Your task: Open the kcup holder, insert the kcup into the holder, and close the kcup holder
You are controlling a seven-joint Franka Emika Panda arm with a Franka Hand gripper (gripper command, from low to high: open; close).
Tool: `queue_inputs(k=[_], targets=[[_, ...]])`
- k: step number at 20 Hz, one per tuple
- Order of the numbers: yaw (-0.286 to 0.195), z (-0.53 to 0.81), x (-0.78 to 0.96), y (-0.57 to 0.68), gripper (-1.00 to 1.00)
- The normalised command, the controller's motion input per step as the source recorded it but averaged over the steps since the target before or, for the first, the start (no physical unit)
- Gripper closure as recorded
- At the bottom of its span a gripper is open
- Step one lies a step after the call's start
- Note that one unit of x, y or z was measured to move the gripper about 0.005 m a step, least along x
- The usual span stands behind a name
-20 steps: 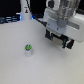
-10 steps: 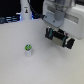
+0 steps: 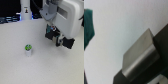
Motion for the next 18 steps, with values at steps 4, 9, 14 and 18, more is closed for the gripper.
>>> queue_inputs(k=[4, 9, 14, 18], targets=[[-0.279, 0.01, -0.13, -0.46, -1.00], [-0.293, -0.02, -0.18, -0.42, -1.00], [-0.295, -0.07, -0.20, -0.43, -1.00], [-0.300, -0.15, -0.22, -0.42, -1.00]])
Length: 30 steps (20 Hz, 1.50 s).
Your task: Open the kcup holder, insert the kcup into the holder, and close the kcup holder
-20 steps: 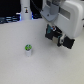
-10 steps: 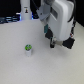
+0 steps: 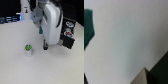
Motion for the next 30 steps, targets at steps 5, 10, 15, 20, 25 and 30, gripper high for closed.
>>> queue_inputs(k=[5, 10, 15, 20, 25, 30], targets=[[-0.303, -0.25, -0.25, -0.41, -1.00], [-0.304, -0.29, -0.26, -0.42, -1.00], [-0.292, -0.35, -0.33, -0.43, -1.00], [-0.282, -0.37, -0.15, -0.43, -1.00], [-0.135, -0.20, -0.08, -0.10, -1.00], [0.007, 0.00, -0.03, 0.17, -1.00]])
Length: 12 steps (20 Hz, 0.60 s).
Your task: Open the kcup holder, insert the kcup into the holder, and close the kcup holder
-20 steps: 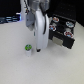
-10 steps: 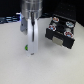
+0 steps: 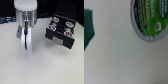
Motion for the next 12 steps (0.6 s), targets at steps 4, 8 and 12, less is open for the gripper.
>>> queue_inputs(k=[4, 8, 12], targets=[[0.023, 0.00, -0.23, 0.31, -1.00], [0.011, 0.00, -0.29, 0.27, -1.00], [-0.048, -0.06, -0.08, -0.01, -1.00]])
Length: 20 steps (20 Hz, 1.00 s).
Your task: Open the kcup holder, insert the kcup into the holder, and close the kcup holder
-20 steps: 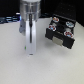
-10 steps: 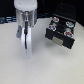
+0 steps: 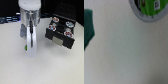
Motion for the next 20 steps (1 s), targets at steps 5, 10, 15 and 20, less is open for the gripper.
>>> queue_inputs(k=[5, 10, 15, 20], targets=[[-0.177, -0.26, -0.05, -0.12, -1.00], [-0.166, -0.27, -0.03, -0.11, -1.00], [0.000, 0.12, -0.28, 0.14, -1.00], [0.000, 0.21, -0.23, 0.13, -1.00]])
